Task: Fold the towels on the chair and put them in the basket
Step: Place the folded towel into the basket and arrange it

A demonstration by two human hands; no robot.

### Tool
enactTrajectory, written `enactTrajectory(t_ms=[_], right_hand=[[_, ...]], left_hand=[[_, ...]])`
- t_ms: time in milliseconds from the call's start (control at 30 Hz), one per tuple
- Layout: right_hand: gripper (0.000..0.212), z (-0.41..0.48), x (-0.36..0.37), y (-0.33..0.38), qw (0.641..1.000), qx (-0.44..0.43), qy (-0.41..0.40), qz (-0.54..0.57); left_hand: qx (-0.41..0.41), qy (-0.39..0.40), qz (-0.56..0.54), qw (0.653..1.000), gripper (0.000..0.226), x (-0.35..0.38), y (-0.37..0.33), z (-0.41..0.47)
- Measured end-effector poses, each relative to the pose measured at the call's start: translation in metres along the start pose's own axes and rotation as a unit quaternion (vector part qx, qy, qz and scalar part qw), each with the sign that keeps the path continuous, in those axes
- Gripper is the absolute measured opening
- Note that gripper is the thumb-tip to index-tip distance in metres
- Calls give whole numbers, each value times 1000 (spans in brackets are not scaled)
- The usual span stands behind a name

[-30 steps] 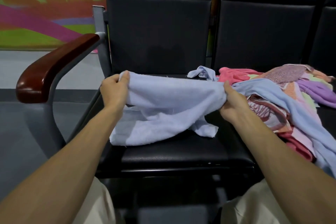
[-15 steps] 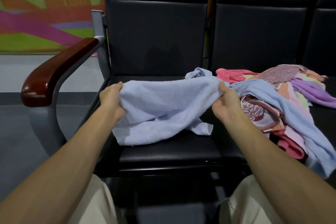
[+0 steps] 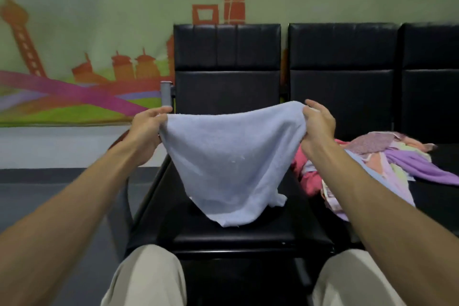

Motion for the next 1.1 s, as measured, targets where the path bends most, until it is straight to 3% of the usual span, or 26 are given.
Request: enactTrajectory(t_ms=[100, 367, 467, 533, 633, 733, 833, 900, 1000, 1100], right_hand=[[27, -1, 9, 39, 998, -43, 17, -52], [29, -10, 35, 133, 949, -223, 100, -199], [44, -15, 41, 147, 919, -265, 165, -242], [52, -20, 43, 147, 890, -285, 216, -284], [38, -21, 37, 146, 867, -303, 212, -333], [24, -19, 30, 144, 867, -310, 189, -342], [21, -17, 28, 143, 861, -310, 187, -358], [19, -14, 26, 144, 860, -310, 178, -364], [19, -11, 21, 146, 862, -303, 157, -374], [25, -10, 19, 144, 863, -291, 154, -384]], left_hand=[[65, 28, 91, 993, 23, -13, -40, -18], [208, -76, 188, 957, 22, -52, -134, -48], [227, -102, 183, 951, 16, -55, -150, -58], [197, -96, 144, 965, 16, -56, -147, -59], [71, -58, 6, 996, 17, -56, -125, -56], [-9, -37, -119, 992, 16, -53, -110, -58], [-35, -9, -141, 989, 11, -51, -107, -59], [-25, 3, -97, 995, 4, -51, -110, -58], [45, -29, 67, 996, 23, -53, -117, -62], [160, -106, 271, 943, 27, -52, -126, -74]])
Point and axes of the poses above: each hand's wrist, its own z-axis towards the middle knuckle, its own x-axis out of the palm, y = z × x, the point moved 7 cm from there along z, towards the middle knuckle, and after that the axes turned 12 degrees about -x, right-handed, at the moved point
